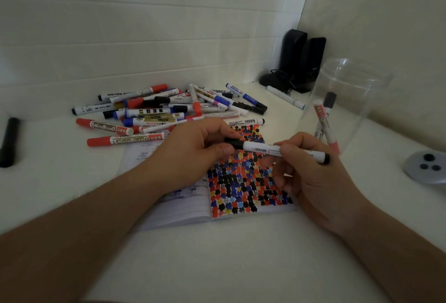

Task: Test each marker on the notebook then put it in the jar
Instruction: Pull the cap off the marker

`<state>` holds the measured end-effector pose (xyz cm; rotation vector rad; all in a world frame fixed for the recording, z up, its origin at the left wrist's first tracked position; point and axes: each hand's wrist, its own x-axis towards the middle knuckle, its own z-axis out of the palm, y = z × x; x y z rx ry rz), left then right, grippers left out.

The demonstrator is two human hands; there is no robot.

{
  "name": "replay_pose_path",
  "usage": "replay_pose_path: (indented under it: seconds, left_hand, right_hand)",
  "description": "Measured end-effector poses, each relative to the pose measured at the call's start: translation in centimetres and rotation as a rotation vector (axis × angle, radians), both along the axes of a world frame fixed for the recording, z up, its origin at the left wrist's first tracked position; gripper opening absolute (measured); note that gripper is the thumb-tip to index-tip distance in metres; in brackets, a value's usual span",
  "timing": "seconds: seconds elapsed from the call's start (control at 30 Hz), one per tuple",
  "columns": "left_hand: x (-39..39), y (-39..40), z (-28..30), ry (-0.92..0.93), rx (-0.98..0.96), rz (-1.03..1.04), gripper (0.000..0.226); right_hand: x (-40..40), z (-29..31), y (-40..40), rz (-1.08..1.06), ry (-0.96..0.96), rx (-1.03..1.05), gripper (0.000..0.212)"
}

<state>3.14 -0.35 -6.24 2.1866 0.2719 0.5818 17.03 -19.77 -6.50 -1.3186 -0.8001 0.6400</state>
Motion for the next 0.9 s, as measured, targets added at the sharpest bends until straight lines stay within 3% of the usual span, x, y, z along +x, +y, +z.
replay_pose_path:
  seconds: [0.33,0.5,0.57,0.67,0.8,0.9]
  left_hand:
    - [-0.1,-0.1,-0.1,-0.005,0.206,0.051,0.037]
    - [0.7,0.4,-0.3,0.028,0.22,0.039,0.029]
    - [0.9,0.6,-0.4,0.099,0.316,0.007,0.038]
    - [0.9,0.8,-0.9,0.169,0.323,0.018,0.052]
    - [0.8,0.7,-1.2,0.159,0.336,0.021,0.032]
    - [0.8,0.6,-1.2,0.151,0.347,0.014,0.028]
  right_hand:
    - [-0.2,-0.3,-0.2,0.009,-0.099,-0.005,0.013]
    - [-0.9,0.7,-0.5,-0.146,-0.451,-0.12,0.007]
    - [-0.8,2.1,-1.2,-0.223,-0.61,-0.105,0.003]
    - [0.1,5.8,-2.8,-0.343,-0.673,0.009,0.011]
    - [2.5,12.2,-5.2,-0.589,-0.837,0.24,0.039]
    - [5.0,15.0,-5.9,-0.779,-1.051,0.186,0.046]
